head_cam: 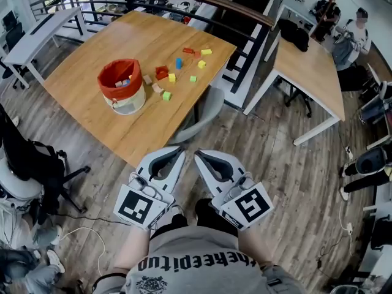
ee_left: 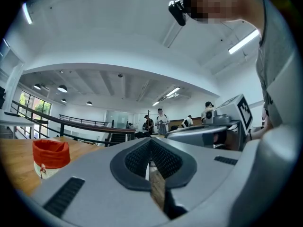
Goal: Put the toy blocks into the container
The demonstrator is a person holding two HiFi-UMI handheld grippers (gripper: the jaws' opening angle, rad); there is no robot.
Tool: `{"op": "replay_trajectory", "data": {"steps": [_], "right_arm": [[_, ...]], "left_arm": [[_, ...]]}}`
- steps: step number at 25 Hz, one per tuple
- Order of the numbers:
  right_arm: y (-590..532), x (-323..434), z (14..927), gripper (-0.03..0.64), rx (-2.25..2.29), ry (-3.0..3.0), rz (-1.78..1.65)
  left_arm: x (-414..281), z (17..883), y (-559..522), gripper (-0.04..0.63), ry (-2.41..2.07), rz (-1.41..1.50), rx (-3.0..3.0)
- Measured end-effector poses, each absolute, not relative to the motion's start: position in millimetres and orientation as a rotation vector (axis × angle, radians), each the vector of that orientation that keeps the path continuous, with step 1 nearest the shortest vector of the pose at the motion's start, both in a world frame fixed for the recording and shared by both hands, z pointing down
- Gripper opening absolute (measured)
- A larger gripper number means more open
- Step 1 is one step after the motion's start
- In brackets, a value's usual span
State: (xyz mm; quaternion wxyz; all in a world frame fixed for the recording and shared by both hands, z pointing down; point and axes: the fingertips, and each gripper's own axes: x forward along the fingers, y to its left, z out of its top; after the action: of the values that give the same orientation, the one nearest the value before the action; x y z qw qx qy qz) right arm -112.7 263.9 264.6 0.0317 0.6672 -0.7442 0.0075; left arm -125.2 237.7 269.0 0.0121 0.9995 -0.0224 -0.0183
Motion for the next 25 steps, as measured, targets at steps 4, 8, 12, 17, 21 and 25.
{"op": "replay_trajectory", "data": {"steps": [4, 8, 12, 17, 21, 25], "right_arm": [[257.1, -99.5, 263.1, 0.009, 2.077, -2.281, 0.024], [247.6, -77.1, 262.6, 0.011, 2.078, -2.282, 0.024], [234.1, -48.1, 263.1, 0.011, 2.054, -2.322, 0.026], [212.6, -7.8, 262.4, 0.011, 2.0, -2.371, 0.038], [197.2, 22.0, 261.1, 0.012, 1.947, -2.411, 0.044], [186.7, 50.0, 264.4, 0.012, 1.906, -2.443, 0.065]], "left_arm": [[-115.3, 269.1, 232.9, 0.014, -0.057, -0.034, 3.119], [-97.6, 269.9, 222.0, 0.014, -0.098, -0.03, 3.128], [-71.9, 272.2, 210.5, 0.014, -0.145, -0.012, 3.132], [-33.5, 269.2, 192.8, 0.014, -0.214, 0.0, 3.118], [-6.1, 269.3, 177.8, 0.014, -0.291, 0.002, 3.121], [19.8, 270.2, 166.8, 0.014, -0.361, 0.007, 3.101]]}}
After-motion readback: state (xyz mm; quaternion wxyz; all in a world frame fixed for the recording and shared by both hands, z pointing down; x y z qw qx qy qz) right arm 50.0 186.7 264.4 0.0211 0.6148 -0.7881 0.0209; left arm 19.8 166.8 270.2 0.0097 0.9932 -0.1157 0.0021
